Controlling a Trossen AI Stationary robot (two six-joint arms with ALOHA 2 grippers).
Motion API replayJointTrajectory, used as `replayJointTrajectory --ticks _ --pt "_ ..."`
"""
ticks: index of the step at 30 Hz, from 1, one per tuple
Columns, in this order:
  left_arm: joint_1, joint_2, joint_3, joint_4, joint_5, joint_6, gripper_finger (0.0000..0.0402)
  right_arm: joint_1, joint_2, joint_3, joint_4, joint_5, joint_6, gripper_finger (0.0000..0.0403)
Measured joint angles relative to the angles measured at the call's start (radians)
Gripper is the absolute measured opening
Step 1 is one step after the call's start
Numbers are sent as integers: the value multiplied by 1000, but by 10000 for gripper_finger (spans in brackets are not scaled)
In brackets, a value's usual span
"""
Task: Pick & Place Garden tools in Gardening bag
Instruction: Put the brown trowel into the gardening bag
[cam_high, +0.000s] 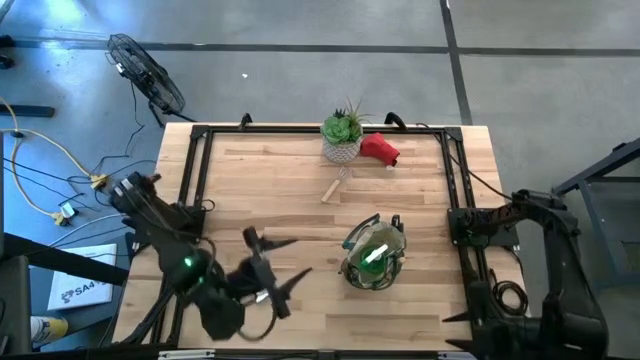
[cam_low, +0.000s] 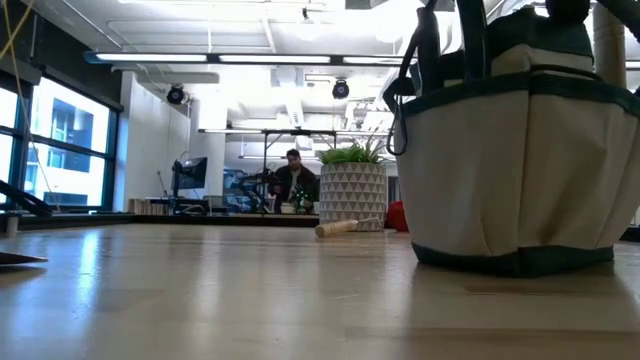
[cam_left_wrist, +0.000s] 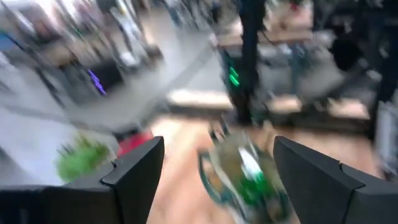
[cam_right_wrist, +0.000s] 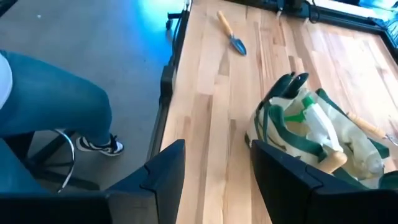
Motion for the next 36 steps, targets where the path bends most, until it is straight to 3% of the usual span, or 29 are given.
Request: replayJointTrajectory --ticks 4,7,12,17,22,27,29,33,36 --pt "79 -65 0 -380 246 -331 297 -9 4 0 2 7 -32 176" --pt "150 -76 0 -584 275 -412 297 -40 7 0 2 75 -143 176" --pt "345 -92 0 -640 346 -260 297 -128 8 0 3 188 -300 176" --pt "566 -76 1 -644 426 31 297 -259 8 0 3 150 -348 176" --pt "776 -64 1 -644 533 214 297 -411 7 0 61 -70 -341 176" --pt "909 -59 -2 -692 571 234 297 -517 7 0 281 -467 -336 176" --pt "945 -61 -13 -694 634 236 297 -525 7 0 380 -556 -312 176" --pt "988 -59 -62 -693 767 252 297 -497 15 0 453 -578 -250 176" --pt "1008 -59 -107 -663 837 312 297 -450 32 0 423 -501 -123 176"
